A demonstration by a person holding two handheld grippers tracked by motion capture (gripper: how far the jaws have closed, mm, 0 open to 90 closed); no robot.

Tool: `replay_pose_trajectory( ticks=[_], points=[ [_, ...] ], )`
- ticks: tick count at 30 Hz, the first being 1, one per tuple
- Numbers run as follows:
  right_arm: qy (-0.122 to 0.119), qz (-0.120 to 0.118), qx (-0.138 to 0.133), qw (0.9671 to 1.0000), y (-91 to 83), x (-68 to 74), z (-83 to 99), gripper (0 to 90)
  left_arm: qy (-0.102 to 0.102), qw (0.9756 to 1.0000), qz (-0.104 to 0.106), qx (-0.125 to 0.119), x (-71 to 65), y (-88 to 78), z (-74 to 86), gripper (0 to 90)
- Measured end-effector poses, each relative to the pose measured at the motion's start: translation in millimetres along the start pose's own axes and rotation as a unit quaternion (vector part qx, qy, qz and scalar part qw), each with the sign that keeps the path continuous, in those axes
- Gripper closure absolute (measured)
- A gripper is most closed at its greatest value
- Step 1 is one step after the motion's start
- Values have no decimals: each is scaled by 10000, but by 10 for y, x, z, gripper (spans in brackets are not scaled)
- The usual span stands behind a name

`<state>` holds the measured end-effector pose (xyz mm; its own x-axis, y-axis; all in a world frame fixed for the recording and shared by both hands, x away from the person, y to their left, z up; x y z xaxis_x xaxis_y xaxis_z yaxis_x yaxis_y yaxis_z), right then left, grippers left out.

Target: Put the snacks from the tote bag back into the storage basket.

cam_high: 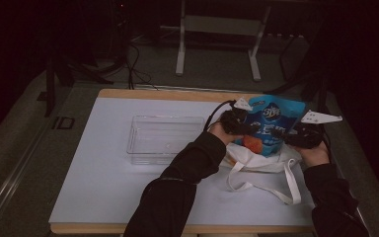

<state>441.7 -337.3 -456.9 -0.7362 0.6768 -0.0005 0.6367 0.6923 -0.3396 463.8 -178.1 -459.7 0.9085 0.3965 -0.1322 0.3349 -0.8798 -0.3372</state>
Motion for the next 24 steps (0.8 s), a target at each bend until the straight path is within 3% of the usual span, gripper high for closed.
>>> replay_pose_trajectory(
  ticks=[7, 12, 15, 20, 24],
  points=[
    [-10, -86, 56, 9999, -9, 17, 4, 700, -81, 9999, -15, -116, 5, 14, -27, 760],
    [-47, -36, 86, 9999, 5, 31, -11, 750, -103, 9998, -76, -149, 10, 8, -57, 853],
    [-1, -18, 64, 10000, 8, 27, -17, 765, -195, 9996, -76, -178, 12, 8, -72, 862],
    [26, 33, 76, 10000, 20, 32, -39, 802, 10, 9997, -232, -57, -5, 16, -104, 893],
    [-35, 61, 82, 9999, -8, 35, -90, 815, 16, 9997, -209, -115, -29, -3, -162, 897]
  ],
)
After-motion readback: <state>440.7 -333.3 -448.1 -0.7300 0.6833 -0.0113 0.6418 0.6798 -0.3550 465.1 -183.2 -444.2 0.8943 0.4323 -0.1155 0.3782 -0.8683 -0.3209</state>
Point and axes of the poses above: each handheld gripper's, and its own axes: y roughly forward along the jaws, z roughly out of its underside, x roughly to its left, the point moved 7 cm from there along y, roughly forward along the jaws, and after that the axes turned 8 degrees about -x, right-handed, at the moved point
